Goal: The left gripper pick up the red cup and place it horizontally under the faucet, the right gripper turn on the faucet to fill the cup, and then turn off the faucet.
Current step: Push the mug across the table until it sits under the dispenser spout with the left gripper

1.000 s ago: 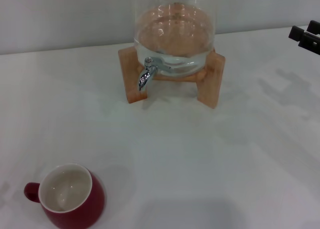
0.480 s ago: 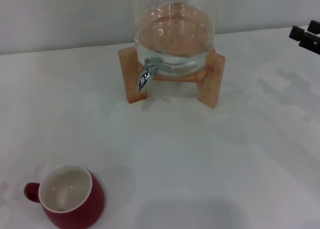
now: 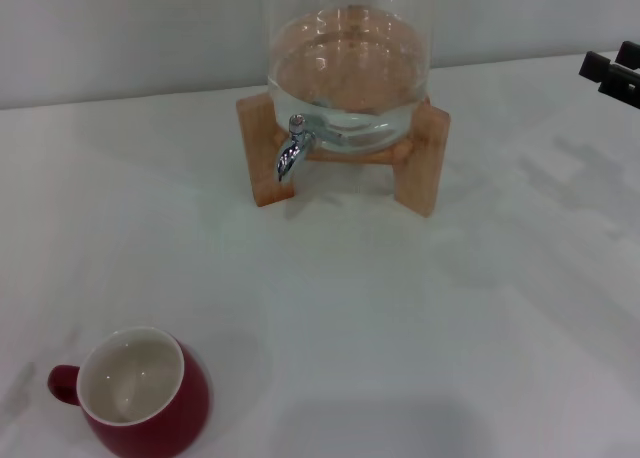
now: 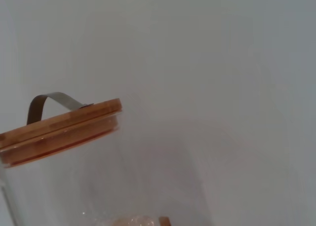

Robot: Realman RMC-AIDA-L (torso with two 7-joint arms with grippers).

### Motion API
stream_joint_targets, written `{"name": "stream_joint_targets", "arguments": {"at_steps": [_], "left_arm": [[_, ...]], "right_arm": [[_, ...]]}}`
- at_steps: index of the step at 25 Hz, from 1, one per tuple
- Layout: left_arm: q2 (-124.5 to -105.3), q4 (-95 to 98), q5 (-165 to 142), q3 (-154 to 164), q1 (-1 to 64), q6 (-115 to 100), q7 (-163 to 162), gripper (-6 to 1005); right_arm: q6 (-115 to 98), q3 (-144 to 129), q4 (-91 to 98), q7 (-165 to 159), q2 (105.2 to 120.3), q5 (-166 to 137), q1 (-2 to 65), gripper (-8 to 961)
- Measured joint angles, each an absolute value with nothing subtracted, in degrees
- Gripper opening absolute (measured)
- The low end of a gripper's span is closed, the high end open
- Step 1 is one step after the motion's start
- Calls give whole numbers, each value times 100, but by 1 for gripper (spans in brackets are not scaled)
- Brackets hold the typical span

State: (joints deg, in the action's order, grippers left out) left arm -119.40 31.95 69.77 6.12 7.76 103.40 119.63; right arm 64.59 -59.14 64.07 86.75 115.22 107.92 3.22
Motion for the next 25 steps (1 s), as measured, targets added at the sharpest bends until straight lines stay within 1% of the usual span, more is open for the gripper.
{"name": "stream_joint_targets", "arguments": {"at_steps": [13,25], "left_arm": [[-11953,2322,6650,602,727,9841,13526,782],[-11950,1813,6574,615,675,9462,13985,776]], "right_arm": [[6449,-5845,6375,8674,11518,10792,372,730],[6443,-5726,6183,8674,11496,10792,481,729]]}}
